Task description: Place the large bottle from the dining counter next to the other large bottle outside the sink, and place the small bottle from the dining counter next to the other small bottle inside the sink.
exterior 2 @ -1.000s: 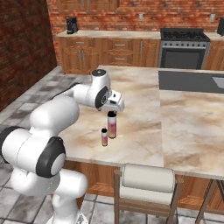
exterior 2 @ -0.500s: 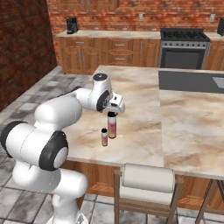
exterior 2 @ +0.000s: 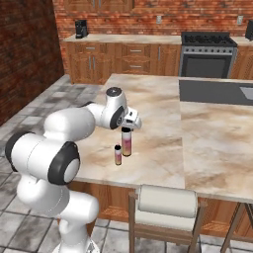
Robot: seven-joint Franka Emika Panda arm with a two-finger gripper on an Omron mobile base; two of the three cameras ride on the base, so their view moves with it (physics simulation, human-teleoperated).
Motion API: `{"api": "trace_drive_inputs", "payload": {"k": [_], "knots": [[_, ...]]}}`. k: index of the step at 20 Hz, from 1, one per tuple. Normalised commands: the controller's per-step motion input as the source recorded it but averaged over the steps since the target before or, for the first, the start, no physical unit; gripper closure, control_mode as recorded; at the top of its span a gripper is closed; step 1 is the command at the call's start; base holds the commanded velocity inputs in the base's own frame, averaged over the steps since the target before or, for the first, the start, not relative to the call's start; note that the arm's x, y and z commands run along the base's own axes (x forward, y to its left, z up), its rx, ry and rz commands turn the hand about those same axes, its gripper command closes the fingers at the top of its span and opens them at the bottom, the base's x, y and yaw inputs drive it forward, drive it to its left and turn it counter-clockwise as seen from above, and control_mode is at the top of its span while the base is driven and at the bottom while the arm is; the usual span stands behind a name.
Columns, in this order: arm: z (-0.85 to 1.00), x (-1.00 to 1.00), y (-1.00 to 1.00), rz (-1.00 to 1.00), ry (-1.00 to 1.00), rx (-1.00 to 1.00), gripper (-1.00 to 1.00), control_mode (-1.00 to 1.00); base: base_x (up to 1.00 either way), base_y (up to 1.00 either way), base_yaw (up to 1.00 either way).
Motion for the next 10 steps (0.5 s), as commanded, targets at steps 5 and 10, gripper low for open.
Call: {"api": "trace_drive_inputs", "payload": {"k": [5,10], "knots": [[-0.13,0.17,0.0,0.01,-0.06,0.0,-1.0,-1.0,0.0,0.0,0.0],[-0.15,0.13,-0.02,0.01,-0.05,0.0,-1.0,-1.0,0.0,0.0,0.0]]}}
